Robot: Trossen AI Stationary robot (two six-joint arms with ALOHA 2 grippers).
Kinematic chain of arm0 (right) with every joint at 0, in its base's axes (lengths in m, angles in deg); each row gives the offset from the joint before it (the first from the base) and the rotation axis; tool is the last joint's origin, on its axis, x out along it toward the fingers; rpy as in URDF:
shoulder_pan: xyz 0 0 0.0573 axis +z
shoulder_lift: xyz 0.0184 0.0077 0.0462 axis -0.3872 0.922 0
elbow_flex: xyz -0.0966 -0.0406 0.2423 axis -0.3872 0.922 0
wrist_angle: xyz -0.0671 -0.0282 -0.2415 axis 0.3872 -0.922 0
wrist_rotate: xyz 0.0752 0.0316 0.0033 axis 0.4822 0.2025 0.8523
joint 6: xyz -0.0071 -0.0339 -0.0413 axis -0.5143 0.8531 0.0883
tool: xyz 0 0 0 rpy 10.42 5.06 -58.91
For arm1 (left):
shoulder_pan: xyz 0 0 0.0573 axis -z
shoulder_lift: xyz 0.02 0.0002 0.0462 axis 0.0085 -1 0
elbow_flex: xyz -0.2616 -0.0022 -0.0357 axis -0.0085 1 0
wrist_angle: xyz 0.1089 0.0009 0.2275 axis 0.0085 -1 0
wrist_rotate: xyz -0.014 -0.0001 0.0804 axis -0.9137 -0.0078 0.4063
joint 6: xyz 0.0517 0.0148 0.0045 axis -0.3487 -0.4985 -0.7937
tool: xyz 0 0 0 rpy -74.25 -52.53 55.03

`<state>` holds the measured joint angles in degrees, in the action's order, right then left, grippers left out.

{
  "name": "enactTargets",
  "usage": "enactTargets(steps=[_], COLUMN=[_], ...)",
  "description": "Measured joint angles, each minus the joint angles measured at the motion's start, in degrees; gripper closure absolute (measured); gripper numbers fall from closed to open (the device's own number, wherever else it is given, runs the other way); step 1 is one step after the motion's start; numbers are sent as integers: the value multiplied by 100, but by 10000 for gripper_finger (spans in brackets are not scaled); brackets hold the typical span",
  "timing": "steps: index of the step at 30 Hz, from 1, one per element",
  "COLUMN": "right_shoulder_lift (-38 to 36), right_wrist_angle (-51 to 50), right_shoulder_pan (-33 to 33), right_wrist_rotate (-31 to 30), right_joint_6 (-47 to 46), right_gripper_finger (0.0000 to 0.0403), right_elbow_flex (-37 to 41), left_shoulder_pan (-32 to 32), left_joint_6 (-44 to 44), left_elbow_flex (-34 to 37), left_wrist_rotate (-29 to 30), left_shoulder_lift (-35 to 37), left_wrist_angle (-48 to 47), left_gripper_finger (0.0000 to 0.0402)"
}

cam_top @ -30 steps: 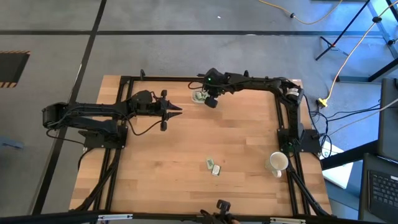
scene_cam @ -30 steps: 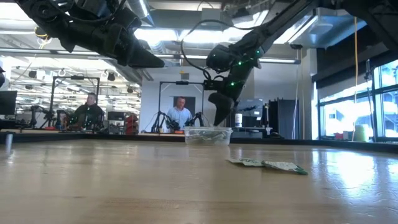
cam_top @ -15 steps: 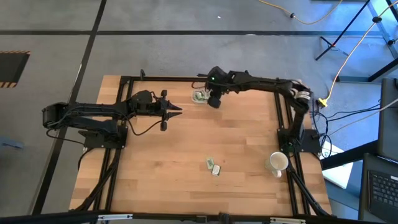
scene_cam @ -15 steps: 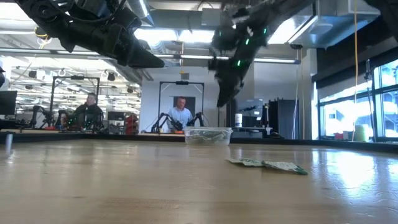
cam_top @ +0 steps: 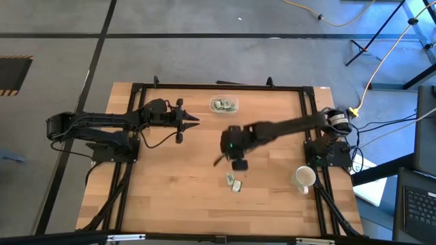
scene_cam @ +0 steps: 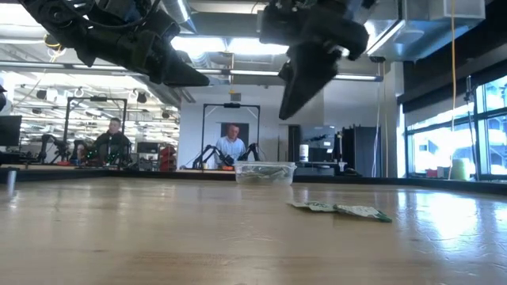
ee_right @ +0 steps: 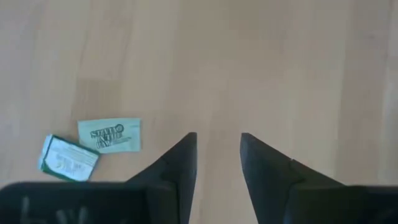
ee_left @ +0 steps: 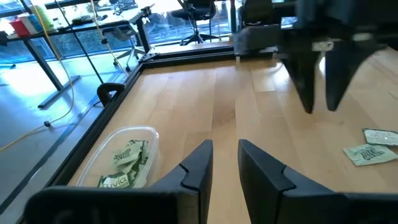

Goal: Pick and place items into bin
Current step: Put the white stevia packet into the transparent bin

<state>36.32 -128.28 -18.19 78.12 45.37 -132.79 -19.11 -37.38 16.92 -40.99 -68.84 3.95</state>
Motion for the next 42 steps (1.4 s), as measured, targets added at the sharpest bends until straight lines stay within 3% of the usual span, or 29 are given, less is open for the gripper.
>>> enactTargets(steps=[2,7,15,34,42], right_shoulder_lift=[0,2,4,702,713], right_wrist_angle=[201,1114,2411,2821,2772], right_shoulder_pan=[298,783,1056,1137,1140], right_wrist_rotate=[-262,-270,-280,-256,-251], right_joint_6=[-228,-643,-633,-765,-785], right_gripper_finger=[280,291,299,298,344], right_elbow_flex=[196,836,1617,1828,1826], left_shoulder_pan=[0,0,0,-2,0], left_joint_6=[-1,-2,-2,16,14], left_elbow_flex=[-1,0,0,0,0], left_wrist_rotate=[-29,-31,-25,-20,-20], left_shoulder_lift=[0,0,0,0,0], left_wrist_angle=[-11,-16,11,4,-2], left_gripper_finger=[332,332,331,332,331])
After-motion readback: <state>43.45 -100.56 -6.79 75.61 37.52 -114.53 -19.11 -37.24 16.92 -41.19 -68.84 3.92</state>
